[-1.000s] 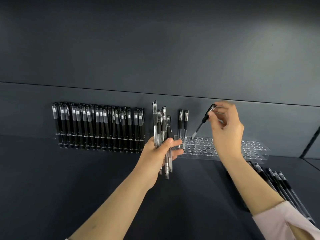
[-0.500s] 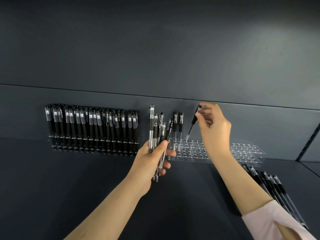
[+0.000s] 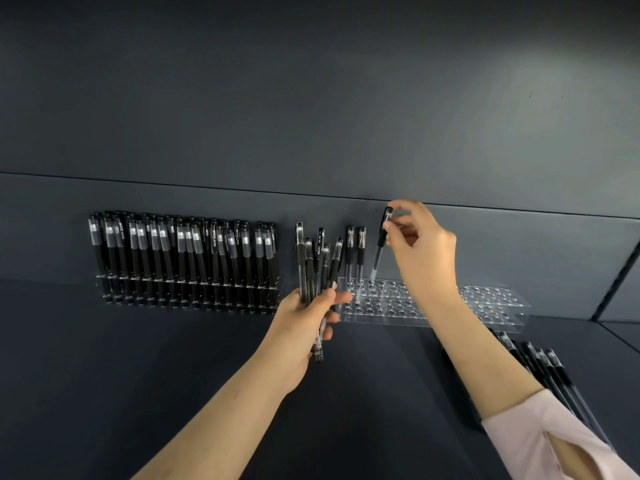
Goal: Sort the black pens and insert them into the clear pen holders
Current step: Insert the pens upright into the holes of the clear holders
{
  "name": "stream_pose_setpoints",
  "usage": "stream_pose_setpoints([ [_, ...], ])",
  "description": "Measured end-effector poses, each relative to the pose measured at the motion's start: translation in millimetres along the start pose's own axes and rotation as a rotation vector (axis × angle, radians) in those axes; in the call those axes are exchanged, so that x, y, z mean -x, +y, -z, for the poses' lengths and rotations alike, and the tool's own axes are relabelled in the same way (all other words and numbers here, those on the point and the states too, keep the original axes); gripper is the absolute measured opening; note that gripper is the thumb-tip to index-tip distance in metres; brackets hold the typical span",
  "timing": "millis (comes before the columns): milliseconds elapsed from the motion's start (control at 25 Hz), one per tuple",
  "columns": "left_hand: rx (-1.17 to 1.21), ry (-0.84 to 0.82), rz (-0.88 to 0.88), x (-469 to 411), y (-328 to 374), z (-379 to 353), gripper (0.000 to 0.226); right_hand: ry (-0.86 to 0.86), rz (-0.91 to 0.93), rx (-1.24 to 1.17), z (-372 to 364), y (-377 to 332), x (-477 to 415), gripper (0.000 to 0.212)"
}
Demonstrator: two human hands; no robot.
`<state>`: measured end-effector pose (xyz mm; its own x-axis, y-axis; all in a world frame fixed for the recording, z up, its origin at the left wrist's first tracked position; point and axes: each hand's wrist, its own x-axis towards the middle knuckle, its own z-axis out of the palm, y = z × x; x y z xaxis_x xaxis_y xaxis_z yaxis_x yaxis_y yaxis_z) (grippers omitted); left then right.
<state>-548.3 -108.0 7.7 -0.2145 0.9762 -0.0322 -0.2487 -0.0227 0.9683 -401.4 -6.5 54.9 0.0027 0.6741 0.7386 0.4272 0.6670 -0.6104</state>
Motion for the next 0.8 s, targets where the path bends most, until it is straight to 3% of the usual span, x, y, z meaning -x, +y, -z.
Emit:
stream_pose_setpoints([
  [560, 0.016, -0.019, -0.005, -1, 4, 5, 0.019, -0.120, -0.027, 0.164, -18, 12, -5, 0.023],
  [800, 0.085, -0.012, 0.014, -7, 1, 5, 0.014, -0.052, 0.070, 0.251, -17, 25, 2, 0.024],
])
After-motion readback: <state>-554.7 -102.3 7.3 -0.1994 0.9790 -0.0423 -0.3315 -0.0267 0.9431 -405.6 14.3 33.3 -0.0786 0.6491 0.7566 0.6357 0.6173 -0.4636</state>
